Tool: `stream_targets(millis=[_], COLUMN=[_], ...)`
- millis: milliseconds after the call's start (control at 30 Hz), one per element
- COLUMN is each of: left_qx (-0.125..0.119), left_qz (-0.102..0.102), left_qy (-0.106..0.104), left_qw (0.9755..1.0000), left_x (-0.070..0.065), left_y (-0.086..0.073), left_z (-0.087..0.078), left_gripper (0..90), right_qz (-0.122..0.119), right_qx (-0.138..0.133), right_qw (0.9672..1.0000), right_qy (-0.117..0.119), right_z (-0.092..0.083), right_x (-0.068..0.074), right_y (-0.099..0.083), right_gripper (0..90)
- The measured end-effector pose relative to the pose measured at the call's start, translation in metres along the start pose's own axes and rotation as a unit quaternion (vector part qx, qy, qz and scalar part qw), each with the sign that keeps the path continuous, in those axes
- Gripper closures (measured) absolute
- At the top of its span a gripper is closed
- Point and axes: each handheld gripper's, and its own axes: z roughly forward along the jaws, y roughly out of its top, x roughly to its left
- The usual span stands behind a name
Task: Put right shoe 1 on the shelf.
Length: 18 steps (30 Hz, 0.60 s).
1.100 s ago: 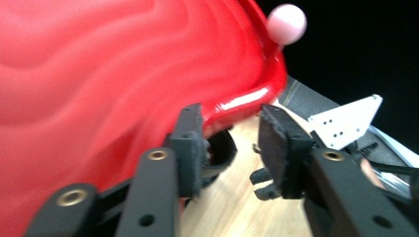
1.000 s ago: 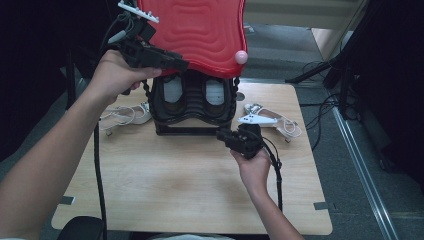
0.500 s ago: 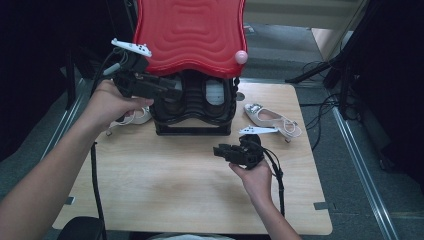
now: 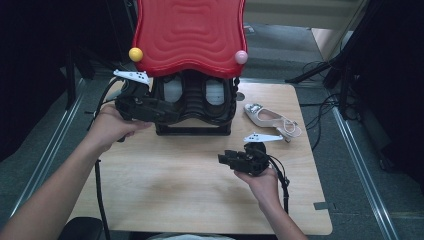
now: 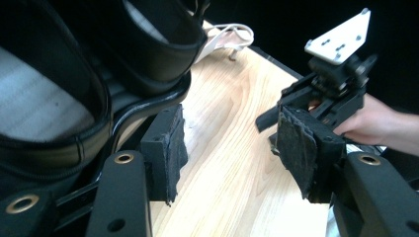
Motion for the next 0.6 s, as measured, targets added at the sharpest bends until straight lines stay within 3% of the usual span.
stream_targets(millis=[133,233,267,433,600], left_qx=[0.007,0.011,0.012,0.014,0.009], left_qz=[-0.007,-0.013,-0.016,-0.034,-0.029], left_qy=[-0.001,0.001,0.001,-0.007,-0.004], left_qw=[0.9999,0.9999,0.9998,0.9993,0.9995], left_x=[0.001,0.003,0.004,0.01,0.011], left_y=[-0.013,-0.025,-0.03,-0.049,-0.064], left_z=[0.007,0.014,0.016,0.024,0.029], left_gripper=[44.6,44.6,44.6,44.7,45.3], right_qz=[-0.016,-0.063,-0.066,-0.048,-0.039], right_qx=[-0.019,-0.049,-0.05,-0.005,0.01], right_qw=[0.9997,0.9968,0.9965,0.9988,0.9992], right_qy=[0.003,0.002,0.0,-0.003,0.005], right_z=[-0.007,-0.013,-0.015,-0.02,-0.019], right_x=[-0.004,-0.007,-0.008,-0.016,-0.025], right_y=[-0.001,-0.003,-0.003,-0.001,-0.005], right_gripper=[58.3,55.4,55.7,49.6,50.4])
